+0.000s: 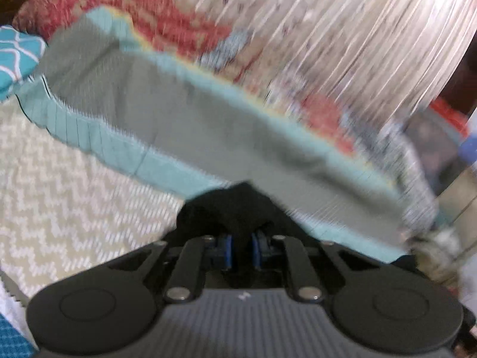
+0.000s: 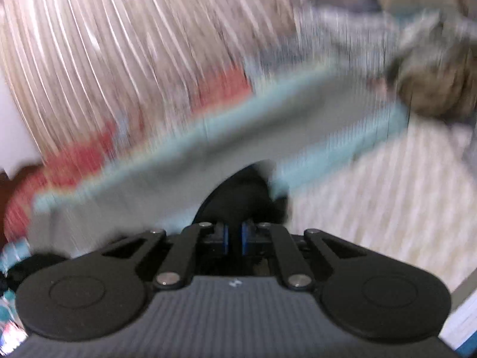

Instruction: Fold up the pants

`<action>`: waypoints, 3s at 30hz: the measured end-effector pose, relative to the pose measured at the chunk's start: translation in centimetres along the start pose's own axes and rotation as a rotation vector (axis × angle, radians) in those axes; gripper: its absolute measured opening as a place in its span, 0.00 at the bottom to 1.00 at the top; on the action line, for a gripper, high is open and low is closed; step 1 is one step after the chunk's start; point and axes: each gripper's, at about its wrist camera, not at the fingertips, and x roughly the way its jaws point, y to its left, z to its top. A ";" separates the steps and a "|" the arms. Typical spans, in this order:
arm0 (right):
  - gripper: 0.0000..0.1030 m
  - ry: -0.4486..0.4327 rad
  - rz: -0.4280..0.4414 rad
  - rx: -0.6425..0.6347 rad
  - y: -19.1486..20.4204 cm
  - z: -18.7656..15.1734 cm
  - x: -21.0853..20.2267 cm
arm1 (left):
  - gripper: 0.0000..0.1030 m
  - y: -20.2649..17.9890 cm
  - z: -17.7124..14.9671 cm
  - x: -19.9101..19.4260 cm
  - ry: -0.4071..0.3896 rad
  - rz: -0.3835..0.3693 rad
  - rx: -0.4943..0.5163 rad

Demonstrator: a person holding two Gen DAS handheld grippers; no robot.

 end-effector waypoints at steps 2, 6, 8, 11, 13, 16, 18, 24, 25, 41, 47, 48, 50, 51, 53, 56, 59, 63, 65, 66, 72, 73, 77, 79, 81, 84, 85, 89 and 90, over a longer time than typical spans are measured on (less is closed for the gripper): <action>0.10 -0.108 0.003 -0.026 -0.4 2.2 -4.0 | 0.11 0.8 0.1 -3.6 -0.039 -0.050 -0.022; 0.10 -0.204 -0.057 -0.090 -2.1 3.7 -9.3 | 0.13 2.7 -2.8 -6.0 0.007 -0.040 -0.015; 0.11 -0.167 -0.073 -0.114 -3.4 2.9 -10.1 | 0.20 3.9 -5.5 -5.5 0.082 0.006 0.005; 0.15 -0.044 -0.143 -0.172 -4.8 0.2 -8.8 | 0.33 6.1 -9.4 -2.7 0.236 0.141 0.026; 0.24 0.069 -0.231 -0.221 -5.3 -2.5 -7.2 | 0.33 7.4 -11.7 -2.4 0.287 0.219 0.040; 0.30 0.145 -0.284 -0.154 -7.0 -4.6 -7.3 | 0.45 9.5 -12.7 -3.8 0.267 0.219 -0.014; 0.39 0.148 -0.282 -0.081 -8.3 -4.8 -8.0 | 0.54 10.7 -11.9 -5.0 0.225 0.224 -0.070; 0.41 0.108 -0.249 -0.038 -6.3 -5.2 -9.7 | 0.76 13.5 -10.2 -4.3 0.165 0.238 -0.158; 0.41 0.111 -0.230 -0.048 -5.4 -5.6 -9.5 | 0.78 13.8 -10.2 -3.6 0.160 0.239 -0.148; 0.86 0.570 0.071 -0.125 15.2 -11.4 17.5 | 0.09 9.0 -14.1 -4.6 0.069 0.159 0.020; 0.26 0.584 0.308 0.007 21.1 -8.3 21.8 | 0.09 8.8 -13.8 -8.1 -0.066 0.194 0.043; 0.26 0.519 0.414 0.089 21.4 -6.4 21.2 | 0.09 8.8 -13.9 -8.5 -0.105 0.216 0.054; 0.35 0.411 0.537 0.199 21.1 -4.1 20.4 | 0.10 9.3 -14.3 -8.4 -0.128 0.271 0.064; 0.58 0.381 0.512 0.195 21.0 -3.7 20.3 | 0.10 9.7 -14.7 -7.6 -0.103 0.306 0.063; 0.89 0.402 0.339 0.094 20.9 -4.5 20.5 | 0.15 11.0 -15.4 -5.9 -0.009 0.346 0.036; 0.87 0.457 0.216 -0.076 19.1 -7.3 19.4 | 0.21 13.1 -16.6 -4.9 0.080 0.350 -0.045; 0.87 0.471 0.218 -0.114 15.9 -9.5 15.8 | 0.58 13.8 -15.9 -6.5 0.045 0.314 -0.070; 0.87 0.464 0.228 -0.132 11.8 -10.9 10.2 | 0.73 15.3 -13.6 -8.5 -0.055 0.286 -0.118; 0.87 0.446 0.216 -0.117 9.6 -11.1 8.2 | 0.91 16.6 -12.3 -8.1 -0.059 0.269 -0.173; 0.87 0.432 0.209 -0.101 8.0 -11.0 6.6 | 0.91 17.1 -11.4 -7.4 -0.048 0.247 -0.188; 0.86 0.358 0.103 -0.035 4.2 -9.7 2.9 | 0.91 18.0 -9.7 -1.4 0.103 0.189 -0.099; 0.85 0.357 0.097 -0.024 4.5 -9.4 3.2 | 0.89 17.6 -9.8 -0.5 0.136 0.204 -0.079; 0.84 0.395 0.203 -0.063 9.6 -9.1 5.2 | 0.88 15.6 -11.9 0.2 0.160 0.235 0.009; 0.84 0.436 0.276 -0.138 14.9 -9.9 6.9 | 0.89 14.9 -12.9 -0.6 0.139 0.249 0.038; 0.84 0.467 0.335 -0.234 20.4 -11.3 8.9 | 0.90 14.6 -13.1 -1.5 0.112 0.265 0.053; 0.84 0.477 0.412 -0.392 28.2 -13.4 12.5 | 0.94 14.7 -13.1 -3.4 0.048 0.305 0.070; 0.84 0.479 0.426 -0.432 29.8 -14.1 13.4 | 0.95 14.8 -13.0 -3.8 0.038 0.316 0.061; 0.83 0.645 0.370 -0.474 35.0 -18.0 20.2 | 0.77 16.2 -13.3 -3.0 0.097 0.275 -0.008; 0.83 0.658 0.291 -0.508 35.4 -19.1 21.2 | 0.75 16.1 -13.5 -2.5 0.111 0.269 -0.003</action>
